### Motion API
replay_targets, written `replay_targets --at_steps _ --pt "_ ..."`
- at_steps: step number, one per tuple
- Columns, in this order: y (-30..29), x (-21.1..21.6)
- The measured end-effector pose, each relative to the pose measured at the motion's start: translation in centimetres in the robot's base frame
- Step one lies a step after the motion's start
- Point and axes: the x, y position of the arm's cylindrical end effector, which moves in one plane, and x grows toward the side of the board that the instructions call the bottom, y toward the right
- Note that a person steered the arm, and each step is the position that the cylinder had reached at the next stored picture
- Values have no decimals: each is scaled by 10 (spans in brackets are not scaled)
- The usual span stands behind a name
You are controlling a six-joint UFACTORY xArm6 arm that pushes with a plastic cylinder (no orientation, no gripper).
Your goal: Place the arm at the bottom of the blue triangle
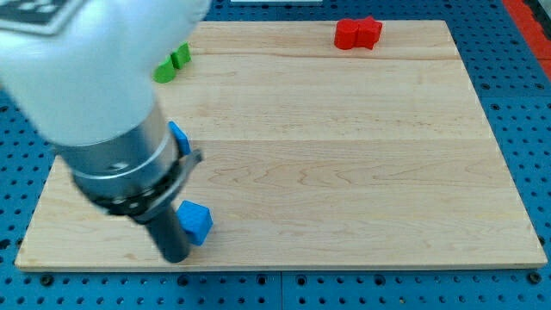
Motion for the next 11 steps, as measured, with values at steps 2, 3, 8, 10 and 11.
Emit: replay_targets --at_steps 2,3,8,10,11 --pt "36 -87" --pt "36 -97" --pt "-118 -58" --pt "-97 -93" --pt "-54 -104"
